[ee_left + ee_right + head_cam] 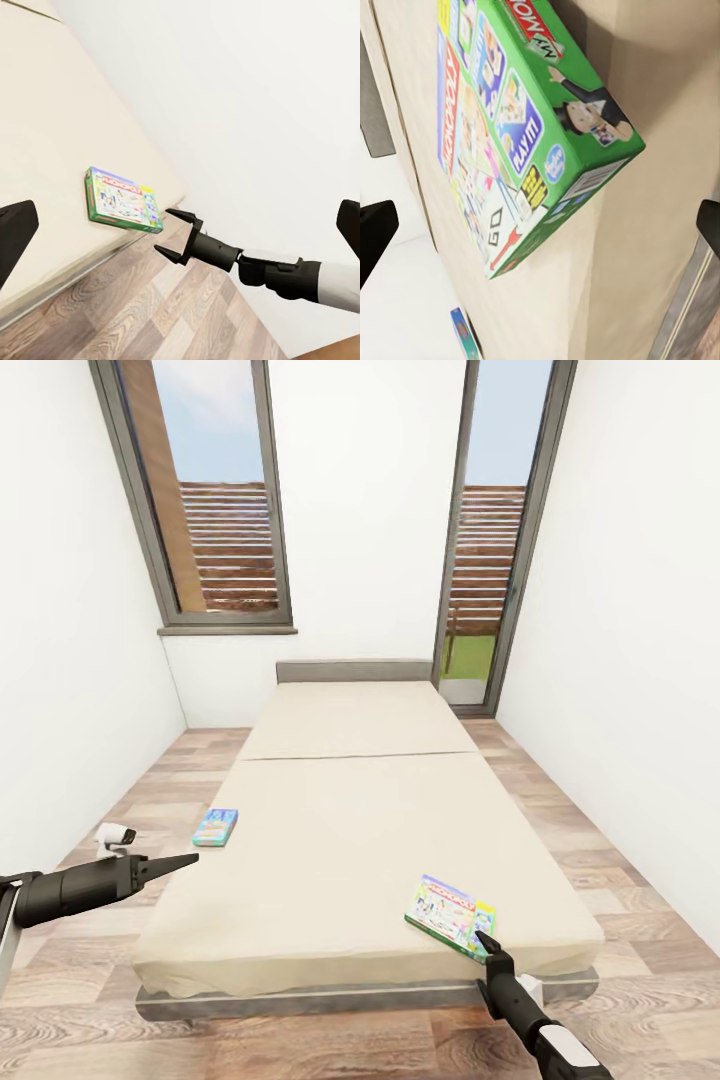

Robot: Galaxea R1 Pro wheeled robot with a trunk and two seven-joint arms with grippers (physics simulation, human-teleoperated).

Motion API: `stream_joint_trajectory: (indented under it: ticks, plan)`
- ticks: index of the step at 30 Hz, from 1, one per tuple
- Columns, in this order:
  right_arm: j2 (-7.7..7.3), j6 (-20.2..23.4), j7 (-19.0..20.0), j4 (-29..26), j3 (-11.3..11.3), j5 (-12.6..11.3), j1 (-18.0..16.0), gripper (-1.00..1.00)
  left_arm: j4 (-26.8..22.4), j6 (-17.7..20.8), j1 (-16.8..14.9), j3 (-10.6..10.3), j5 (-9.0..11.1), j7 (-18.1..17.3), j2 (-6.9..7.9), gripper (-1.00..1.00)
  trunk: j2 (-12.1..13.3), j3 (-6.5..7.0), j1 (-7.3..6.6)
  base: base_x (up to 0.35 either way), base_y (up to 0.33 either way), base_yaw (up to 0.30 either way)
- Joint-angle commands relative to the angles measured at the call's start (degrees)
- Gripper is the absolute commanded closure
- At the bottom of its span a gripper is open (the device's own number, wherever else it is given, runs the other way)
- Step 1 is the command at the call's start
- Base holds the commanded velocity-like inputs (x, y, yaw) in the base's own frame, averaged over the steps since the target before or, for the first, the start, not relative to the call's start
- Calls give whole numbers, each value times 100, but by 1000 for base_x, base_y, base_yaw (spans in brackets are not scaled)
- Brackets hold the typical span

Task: Put all the toys in the child's room - the three board games (two on the bed and one on the table), the two jigsaw puzzles on the table, and the tennis ball on the table - inside the toy box on the table in the child's room.

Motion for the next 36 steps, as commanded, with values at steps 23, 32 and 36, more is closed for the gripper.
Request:
stream_joint_trajectory:
  ticks: [23, 32, 36]
  plan:
    - [5, 25, -9, 3, -29, -29, -4, -100, 0, 46, -1, 0, -5, -18, 1, -100, -2, -5, 0, 15, -6, 0]
    - [20, 25, -9, 3, -29, -29, -4, -100, -1, 43, -1, 0, -3, -18, -4, -100, -43, -23, 22, 2, -2, 0]
    - [19, 25, -9, 3, -29, -29, -4, -100, -1, 43, -3, 1, -3, -18, -3, -100, -203, -95, 109, 0, 0, 0]
